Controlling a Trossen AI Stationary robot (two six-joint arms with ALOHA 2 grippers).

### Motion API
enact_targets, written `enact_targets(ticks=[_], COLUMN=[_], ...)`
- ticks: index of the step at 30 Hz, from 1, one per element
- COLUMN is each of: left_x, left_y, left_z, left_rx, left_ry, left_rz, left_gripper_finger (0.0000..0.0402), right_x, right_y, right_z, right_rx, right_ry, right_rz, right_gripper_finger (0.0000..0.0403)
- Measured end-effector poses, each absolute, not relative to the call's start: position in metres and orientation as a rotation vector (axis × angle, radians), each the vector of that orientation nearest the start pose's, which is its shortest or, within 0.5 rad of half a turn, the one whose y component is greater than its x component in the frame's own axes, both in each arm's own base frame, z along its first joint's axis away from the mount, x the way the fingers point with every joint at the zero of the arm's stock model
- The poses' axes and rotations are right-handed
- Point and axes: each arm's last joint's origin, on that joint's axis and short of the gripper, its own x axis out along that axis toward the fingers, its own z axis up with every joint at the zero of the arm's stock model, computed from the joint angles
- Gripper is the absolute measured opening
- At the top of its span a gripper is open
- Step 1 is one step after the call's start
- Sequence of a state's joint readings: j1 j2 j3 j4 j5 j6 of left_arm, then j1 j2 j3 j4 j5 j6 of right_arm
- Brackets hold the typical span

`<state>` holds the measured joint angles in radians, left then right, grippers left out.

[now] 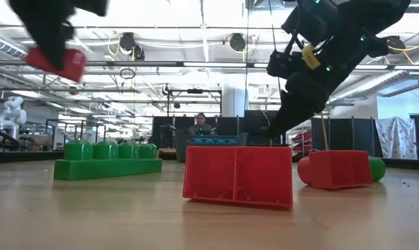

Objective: Sort blocks by size
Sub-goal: Put the red game piece into the grey container, then put the yellow game piece into the white container

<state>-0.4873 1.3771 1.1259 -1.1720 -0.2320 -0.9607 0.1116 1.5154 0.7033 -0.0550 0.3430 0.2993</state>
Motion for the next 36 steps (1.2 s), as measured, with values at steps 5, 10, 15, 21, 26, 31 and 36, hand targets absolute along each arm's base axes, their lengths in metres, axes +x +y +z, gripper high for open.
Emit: enact_targets(ticks=[5, 10, 15, 21, 26, 31, 36], left_x=[0.183, 0.158, 0.138, 0.118, 0.112, 0.107, 0.105], left_y=[-0.125, -0.144, -0.163, -0.175, -0.182, -0.186, -0.185], left_z=[0.27, 0.272, 0.27, 0.253, 0.242, 0.235, 0.23], left_rx=[-0.301, -0.311, -0.339, -0.367, -0.4, -0.371, -0.347], left_ry=[1.363, 1.428, 1.433, 1.432, 1.423, 1.43, 1.434], left_rz=[0.376, 0.375, 0.369, 0.399, 0.378, 0.371, 0.375], left_gripper_finger=[0.0144, 0.0144, 0.0144, 0.0147, 0.017, 0.0194, 0.021], right_x=[0.278, 0.278, 0.279, 0.279, 0.28, 0.281, 0.281], right_y=[0.021, 0.021, 0.022, 0.017, 0.013, 0.016, 0.02], right_z=[0.158, 0.158, 0.158, 0.159, 0.159, 0.16, 0.159], right_rx=[0.076, 0.089, 0.12, 0.103, 0.114, 0.176, 0.214], right_ry=[0.804, 0.802, 0.797, 0.797, 0.802, 0.792, 0.797], right_rz=[-0.34, -0.342, -0.346, -0.35, -0.329, -0.273, -0.281], right_gripper_finger=[0.0238, 0.0238, 0.0238, 0.0238, 0.0238, 0.0238, 0.0238])
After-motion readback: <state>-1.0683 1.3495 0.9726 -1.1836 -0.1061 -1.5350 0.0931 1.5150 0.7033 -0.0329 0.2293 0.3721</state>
